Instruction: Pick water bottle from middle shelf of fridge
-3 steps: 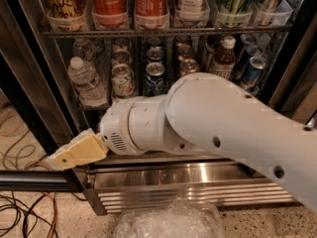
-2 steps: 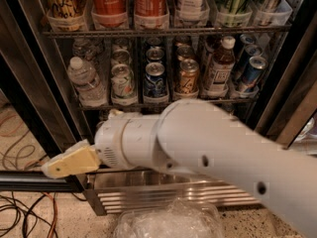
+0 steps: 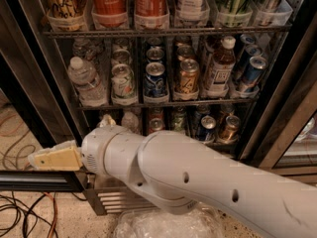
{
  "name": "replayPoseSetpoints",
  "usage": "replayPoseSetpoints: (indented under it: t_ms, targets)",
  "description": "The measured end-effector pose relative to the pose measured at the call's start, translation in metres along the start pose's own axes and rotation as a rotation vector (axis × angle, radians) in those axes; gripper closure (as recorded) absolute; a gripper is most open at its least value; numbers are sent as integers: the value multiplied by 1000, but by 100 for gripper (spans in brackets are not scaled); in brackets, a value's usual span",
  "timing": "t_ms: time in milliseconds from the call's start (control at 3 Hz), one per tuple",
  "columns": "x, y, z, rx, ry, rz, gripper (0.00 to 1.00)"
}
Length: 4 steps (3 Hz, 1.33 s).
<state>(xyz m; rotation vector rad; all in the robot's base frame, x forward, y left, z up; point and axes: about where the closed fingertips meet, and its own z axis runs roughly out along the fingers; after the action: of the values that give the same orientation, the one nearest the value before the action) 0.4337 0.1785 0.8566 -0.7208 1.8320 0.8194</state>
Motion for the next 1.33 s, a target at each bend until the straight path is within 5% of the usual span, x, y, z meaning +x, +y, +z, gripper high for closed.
replayPoseSetpoints:
  t_ms: [667,1333]
  targets:
    - [-11,29,28,-23,-113,72,0]
    - [-9,27,34,17,-127,80,0]
